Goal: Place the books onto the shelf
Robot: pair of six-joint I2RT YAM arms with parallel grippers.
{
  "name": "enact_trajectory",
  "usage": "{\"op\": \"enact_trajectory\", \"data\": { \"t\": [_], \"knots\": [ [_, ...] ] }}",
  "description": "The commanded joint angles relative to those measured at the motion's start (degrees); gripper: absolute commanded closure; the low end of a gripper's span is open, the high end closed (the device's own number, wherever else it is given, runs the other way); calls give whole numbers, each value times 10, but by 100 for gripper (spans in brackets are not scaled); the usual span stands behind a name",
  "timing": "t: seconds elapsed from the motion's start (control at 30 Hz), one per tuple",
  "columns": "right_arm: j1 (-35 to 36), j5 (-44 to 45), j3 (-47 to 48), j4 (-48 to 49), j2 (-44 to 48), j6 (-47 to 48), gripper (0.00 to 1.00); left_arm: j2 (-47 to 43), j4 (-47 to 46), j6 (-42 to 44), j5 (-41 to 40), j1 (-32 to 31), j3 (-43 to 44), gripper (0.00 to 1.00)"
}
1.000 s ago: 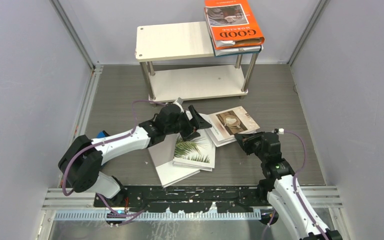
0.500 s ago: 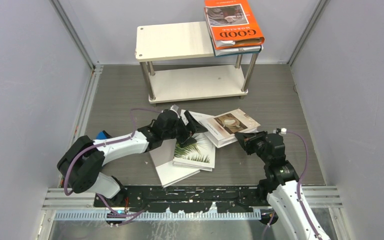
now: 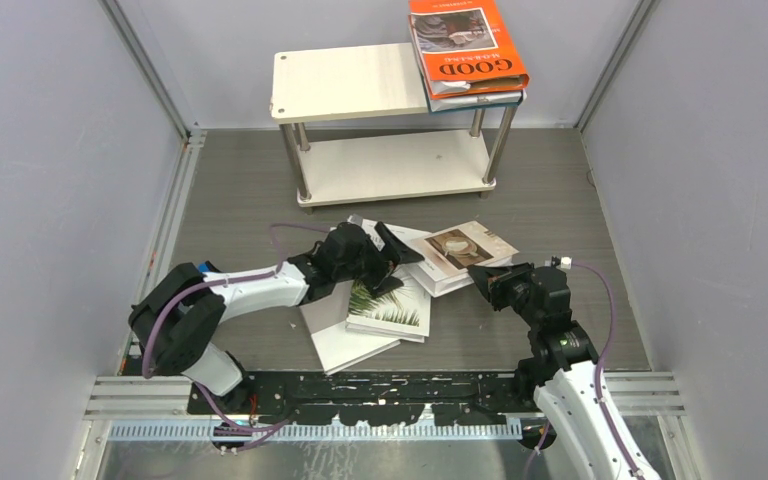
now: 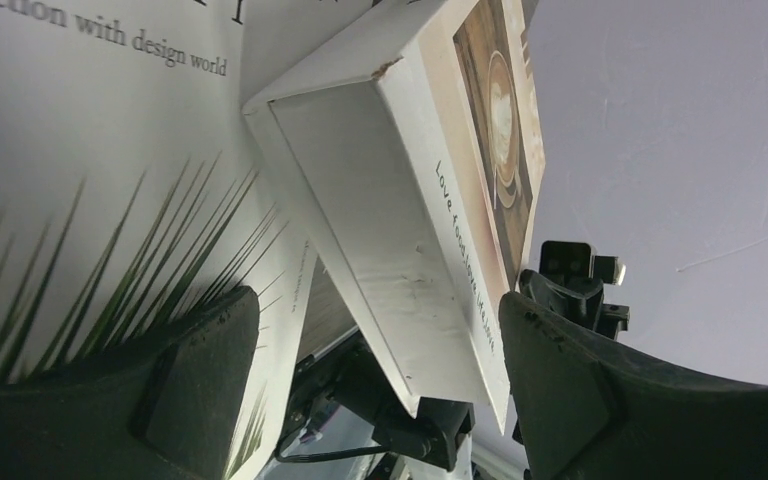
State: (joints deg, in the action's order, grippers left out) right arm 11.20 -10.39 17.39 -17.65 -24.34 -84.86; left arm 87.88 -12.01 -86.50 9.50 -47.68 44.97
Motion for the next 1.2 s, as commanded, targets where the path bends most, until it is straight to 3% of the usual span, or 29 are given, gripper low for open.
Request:
{"op": "enact_trajectory", "data": {
  "t": [0.0, 0.23, 0.67, 1.07, 1.17],
  "knots": [
    [3, -12, 27, 35, 8, -11, 99, 19, -43, -35, -14, -13, 27, 11],
    [4, -17, 21, 33, 16, -18, 99, 32, -64, -75, -57, -30, 23, 11],
    [4, -25, 12, 42, 9, -21, 99, 56, -152, -185, -168, -74, 12, 22],
    [4, -31, 11, 33, 20, -21, 99, 81, -221, -228, -224, -107, -1, 48],
    [4, -32, 11, 25, 26, -20, 99, 75, -226, -226, -236, -111, -7, 51]
  ]
}}
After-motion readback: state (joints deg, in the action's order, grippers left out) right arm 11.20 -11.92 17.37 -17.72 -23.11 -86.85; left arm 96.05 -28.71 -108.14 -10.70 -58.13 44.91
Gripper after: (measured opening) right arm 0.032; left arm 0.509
